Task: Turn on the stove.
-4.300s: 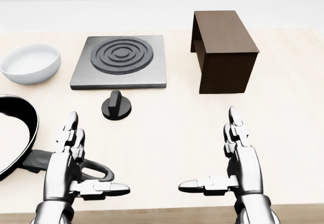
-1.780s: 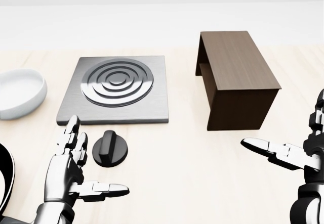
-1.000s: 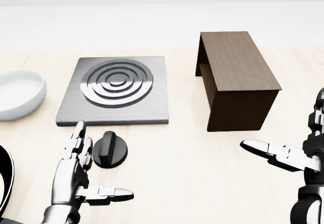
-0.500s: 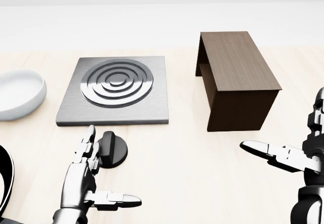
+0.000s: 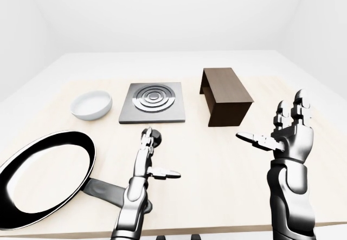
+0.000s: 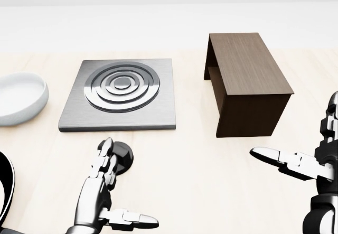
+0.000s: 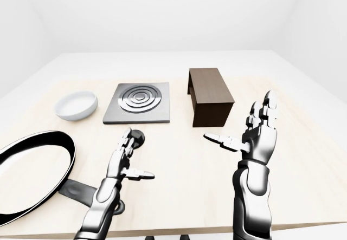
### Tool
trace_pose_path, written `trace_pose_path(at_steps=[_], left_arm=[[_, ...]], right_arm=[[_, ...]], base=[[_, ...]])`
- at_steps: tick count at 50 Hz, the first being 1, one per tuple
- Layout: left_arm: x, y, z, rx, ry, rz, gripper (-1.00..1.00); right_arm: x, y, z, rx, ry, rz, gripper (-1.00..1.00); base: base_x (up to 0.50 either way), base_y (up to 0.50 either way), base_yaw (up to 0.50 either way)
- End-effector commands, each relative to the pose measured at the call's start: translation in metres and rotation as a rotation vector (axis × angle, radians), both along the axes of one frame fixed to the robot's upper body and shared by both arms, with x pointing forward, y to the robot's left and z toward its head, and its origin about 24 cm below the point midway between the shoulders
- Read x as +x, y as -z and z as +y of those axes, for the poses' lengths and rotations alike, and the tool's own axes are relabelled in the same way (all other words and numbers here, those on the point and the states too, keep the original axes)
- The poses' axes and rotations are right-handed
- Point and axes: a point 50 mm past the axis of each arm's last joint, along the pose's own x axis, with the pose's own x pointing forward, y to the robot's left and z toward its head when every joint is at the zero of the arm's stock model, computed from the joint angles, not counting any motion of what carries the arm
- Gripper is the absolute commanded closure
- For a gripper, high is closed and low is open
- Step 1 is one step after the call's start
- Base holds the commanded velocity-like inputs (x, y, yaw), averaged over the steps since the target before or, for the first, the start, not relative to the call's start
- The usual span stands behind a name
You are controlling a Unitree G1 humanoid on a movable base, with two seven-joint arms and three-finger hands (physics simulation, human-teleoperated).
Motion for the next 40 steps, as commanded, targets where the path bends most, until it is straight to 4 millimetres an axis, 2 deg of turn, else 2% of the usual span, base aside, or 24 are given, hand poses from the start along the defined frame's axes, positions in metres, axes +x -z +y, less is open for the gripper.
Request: trace_pose_path(at_steps=[1, 7, 15, 23, 28, 31, 36, 40], left_arm=[[-0.005, 0.003, -0.007, -0.003, 0.03, 0.014, -1.0], [-0.002, 0.002, -0.006, -0.007, 0.027, 0.008, -1.0], [0.036, -0.009, 0.001, 0.013, -0.011, -0.022, -1.0], [0.052, -0.002, -0.002, 0.034, -0.006, 0.032, -1.0], [0.053, 0.003, -0.001, 0.031, -0.006, 0.056, -1.0], [0.052, -0.002, -0.001, 0.019, -0.003, 0.033, -1.0], [0.041, -0.033, -0.004, -0.011, 0.01, -0.081, -1.0], [0.031, -0.048, -0.007, -0.013, 0.022, -0.112, -1.0]], right_arm=[[0.0, 0.0, 0.0, 0.0, 0.0, -0.001, -1.0], [0.0, 0.0, 0.0, 0.0, -0.001, 0.0, -1.0], [0.001, 0.001, 0.001, 0.0, -0.004, 0.003, -1.0], [0.0, 0.0, 0.001, -0.002, -0.004, -0.001, -1.0], [0.0, -0.001, 0.001, -0.002, -0.004, -0.003, -1.0], [0.0, 0.0, 0.002, -0.003, -0.005, -0.002, -1.0], [0.001, 0.002, 0.002, -0.002, -0.007, 0.007, -1.0], [0.001, 0.002, 0.002, -0.002, -0.009, 0.01, -1.0]], base=[[0.0, 0.0, 0.0], [0.0, 0.0, 0.0], [0.0, 0.0, 0.0], [0.0, 0.0, 0.0], [0.0, 0.0, 0.0], [0.0, 0.0, 0.0], [0.0, 0.0, 0.0], [0.0, 0.0, 0.0]])
